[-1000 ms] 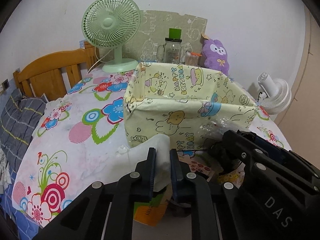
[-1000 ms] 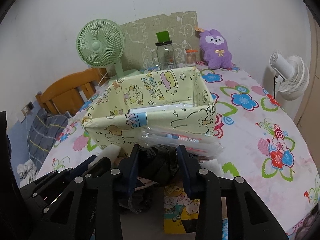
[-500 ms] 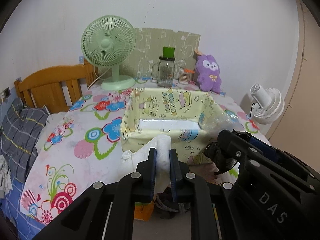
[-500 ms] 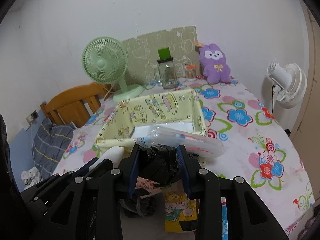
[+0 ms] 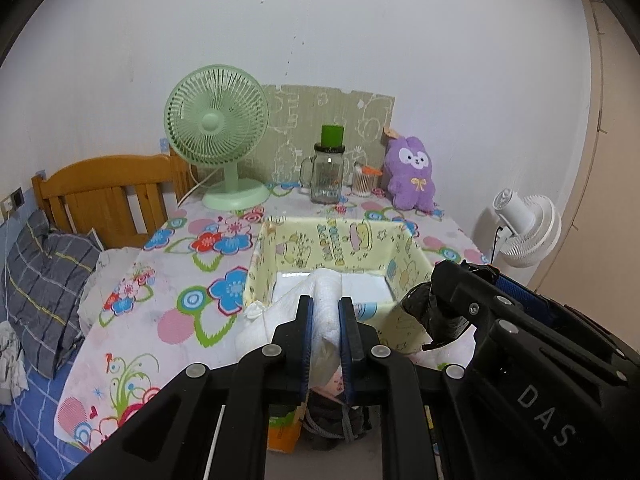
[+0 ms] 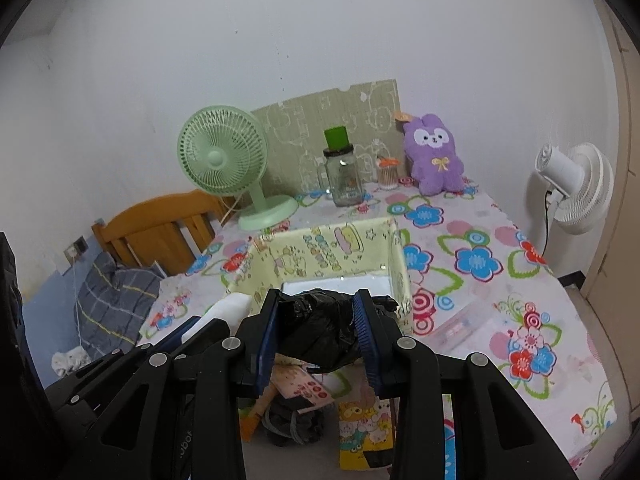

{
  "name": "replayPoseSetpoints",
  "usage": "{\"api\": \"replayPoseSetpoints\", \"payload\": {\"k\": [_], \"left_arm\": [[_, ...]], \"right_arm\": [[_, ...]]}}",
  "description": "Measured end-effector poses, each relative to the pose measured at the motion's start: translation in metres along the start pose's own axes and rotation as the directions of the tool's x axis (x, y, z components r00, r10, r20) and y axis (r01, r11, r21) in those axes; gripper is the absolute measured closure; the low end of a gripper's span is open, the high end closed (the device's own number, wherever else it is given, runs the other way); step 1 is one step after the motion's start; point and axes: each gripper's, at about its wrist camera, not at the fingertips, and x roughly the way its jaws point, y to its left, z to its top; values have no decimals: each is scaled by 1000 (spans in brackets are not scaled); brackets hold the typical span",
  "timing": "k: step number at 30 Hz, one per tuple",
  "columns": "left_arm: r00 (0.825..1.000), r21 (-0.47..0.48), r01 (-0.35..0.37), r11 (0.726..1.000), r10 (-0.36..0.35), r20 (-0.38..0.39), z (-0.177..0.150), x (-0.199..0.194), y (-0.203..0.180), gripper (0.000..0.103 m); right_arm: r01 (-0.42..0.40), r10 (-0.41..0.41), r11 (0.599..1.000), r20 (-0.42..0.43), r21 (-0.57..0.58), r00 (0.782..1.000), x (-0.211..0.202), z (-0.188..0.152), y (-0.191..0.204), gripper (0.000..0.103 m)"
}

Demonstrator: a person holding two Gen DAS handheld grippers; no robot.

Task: Organize soft objects
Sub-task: 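Lift the white cloth with the left tool while the right tool carries the black item over the basket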

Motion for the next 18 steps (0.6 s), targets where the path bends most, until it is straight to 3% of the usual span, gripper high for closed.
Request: {"api": "replayPoseSetpoints", "payload": {"k": [18], "left_arm": [[1000,21,1,1000,-1,31,28,4,-9,93]], "right_arm": [[40,-40,999,29,-4,999,-1,29,-4,63]]}}
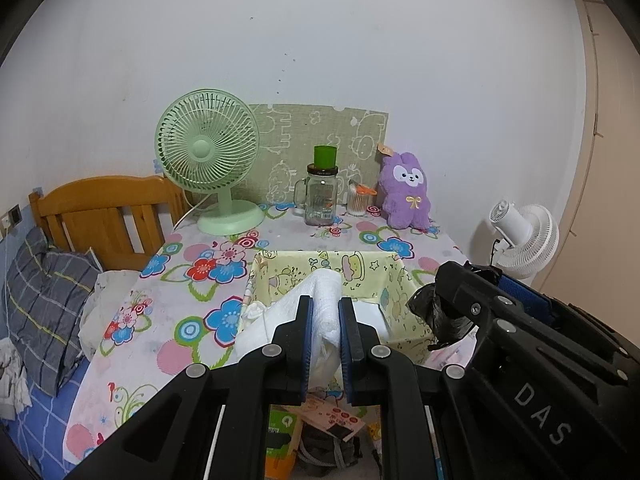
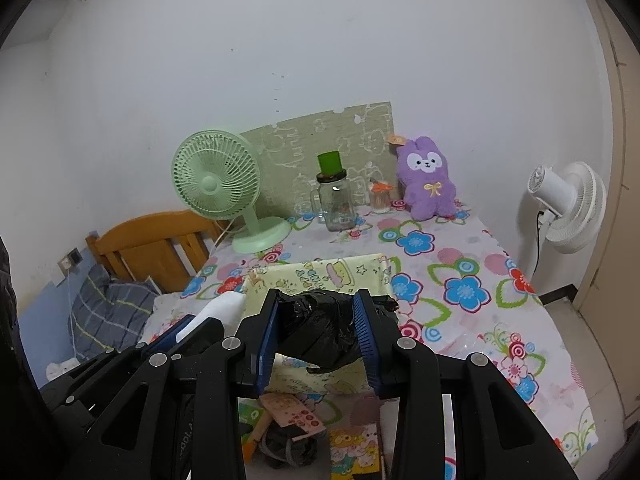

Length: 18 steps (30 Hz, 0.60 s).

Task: Organize soft objects
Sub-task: 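Lift the white cloth with the left tool while the right tool carries the black item over the basket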

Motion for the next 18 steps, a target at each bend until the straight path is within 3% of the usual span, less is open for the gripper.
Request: {"api": "replayPoseSetpoints", "payload": {"k": [18], "left_arm": [[1000,14,-5,1000,5,0,20,49,3,93]], "right_arm": [[24,-24,1000,-17,-10,1000,53,19,-2,63]]}}
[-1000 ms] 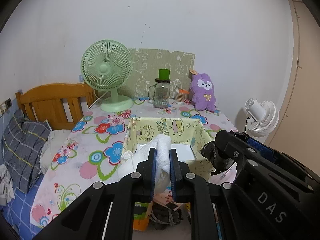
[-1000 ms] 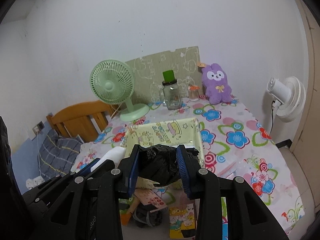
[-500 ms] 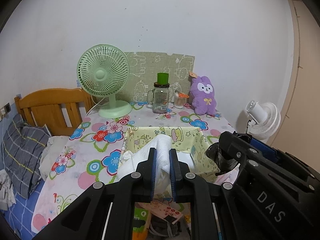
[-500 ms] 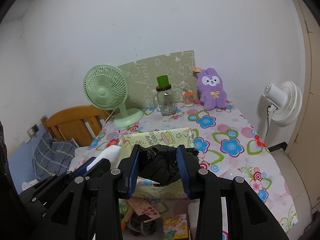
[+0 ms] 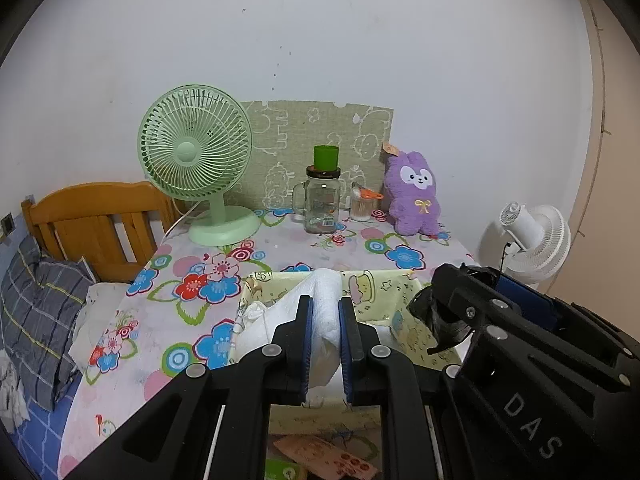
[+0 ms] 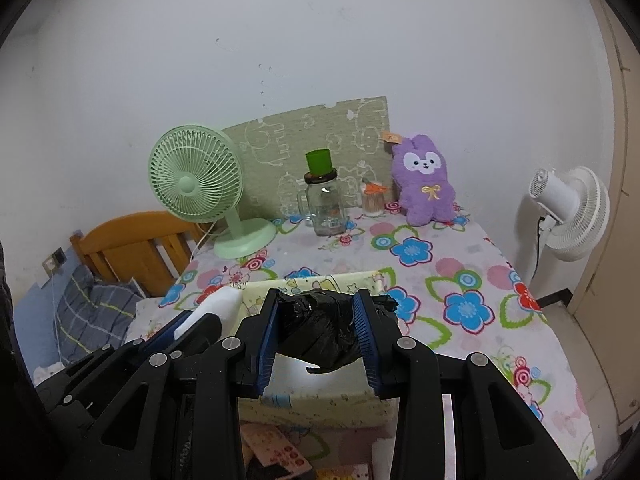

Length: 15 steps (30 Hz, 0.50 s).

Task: Organize soft objects
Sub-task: 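Lift the white cloth with the left tool while the right tool carries the black item over the basket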

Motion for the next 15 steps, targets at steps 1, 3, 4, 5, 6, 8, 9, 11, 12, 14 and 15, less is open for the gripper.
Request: {"api": "replayPoseSetpoints", "payload": {"k": [1,3,4,5,6,8,9,11,12,14,15], "left_arm": [[1000,1,-1,1000,1,-1,1,3,1,93],[1000,2,-5,1000,5,-4,2,9,3,93],[1000,2,-6,1000,6,-6,3,13,5,93],[1000,0,-8,1000,8,-7,3,15,6,93],[1000,0,-9,1000,9,-8,4,19,7,93],[1000,-2,-7,1000,7,-9,5,26,8,93],[1000,-2,1,1000,-1,-11,6,29,9,93],[1000,-7,25,1000,-25,-19,7,35,11,93],[999,-9,33,999,-34,-22,8,38,11,93],[1000,-5,25,1000,-25,-19,8,42,12,93],[1000,-4,19,1000,-19,-19,8,45,12,93]], "right_arm": [[-4,4,1000,-4,2,1000,3,1,1,63],[-9,9,1000,-9,3,1000,12,3,2,63],[-9,9,1000,-10,1,1000,15,3,2,63],[-11,11,1000,-11,-1,1000,19,4,3,63],[-13,13,1000,-13,-2,1000,23,4,3,63],[-17,16,1000,-12,-8,1000,29,5,4,63],[-19,18,1000,-13,-11,1000,34,6,5,63],[-34,34,999,-14,-15,999,39,7,5,63],[-45,45,999,-16,-15,999,42,8,5,63],[-52,52,998,-18,-25,998,49,9,5,63],[-52,51,998,-22,-27,998,51,9,6,63]]}}
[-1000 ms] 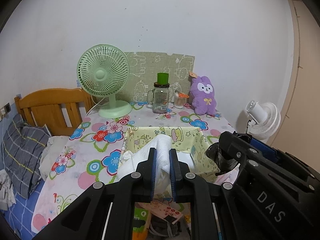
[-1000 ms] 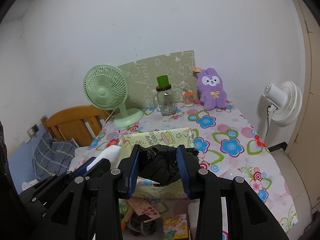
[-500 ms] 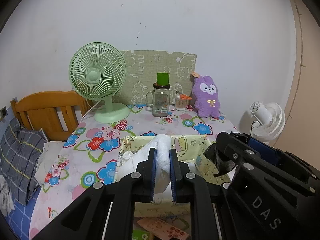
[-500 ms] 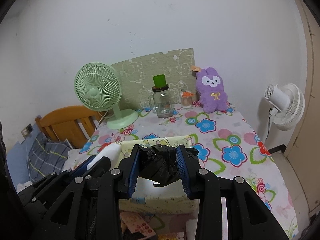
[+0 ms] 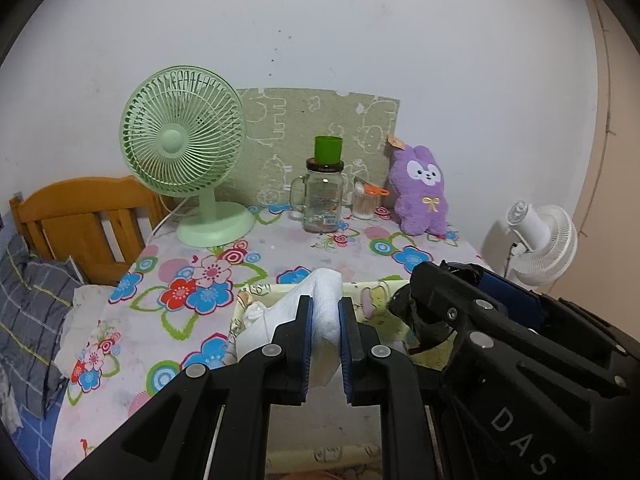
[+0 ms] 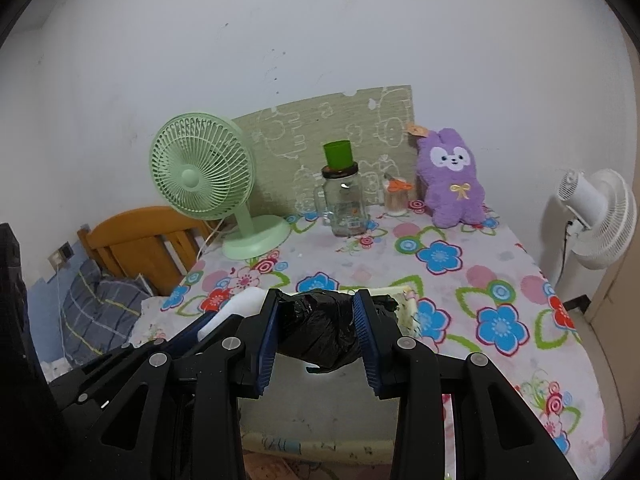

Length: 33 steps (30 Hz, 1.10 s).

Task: Organize soft objects
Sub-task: 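Lift the white cloth with the left tool while the right tool carries the black item over the basket, then open the left tool to drop the white cloth while the right tool releases the black item into the basket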

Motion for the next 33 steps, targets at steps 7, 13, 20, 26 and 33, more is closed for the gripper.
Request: {"api": "replayPoseSetpoints", "payload": {"k": [7,13,20,26,33], "left_arm": [[999,-11,7,1000,-8,-36,-4,22,8,92],[998,-25,-5,1000,3,-68,-11,40,12,84],[994,-24,-29,999,26,-111,-17,55,16,51],[991,-29,-26,999,22,-134,-21,63,16,37],[992,-14,-6,1000,4,-128,-20,59,9,18]], "right_arm": [[-14,14,1000,-38,-6,999,23,-3,0,63],[-16,15,1000,-79,-9,997,45,-9,-1,63],[-6,4,1000,-117,-18,993,64,-14,-2,63],[-5,2,1000,-137,-21,991,75,-18,-3,57],[20,-24,999,-119,-32,993,73,-16,-8,24]]}}
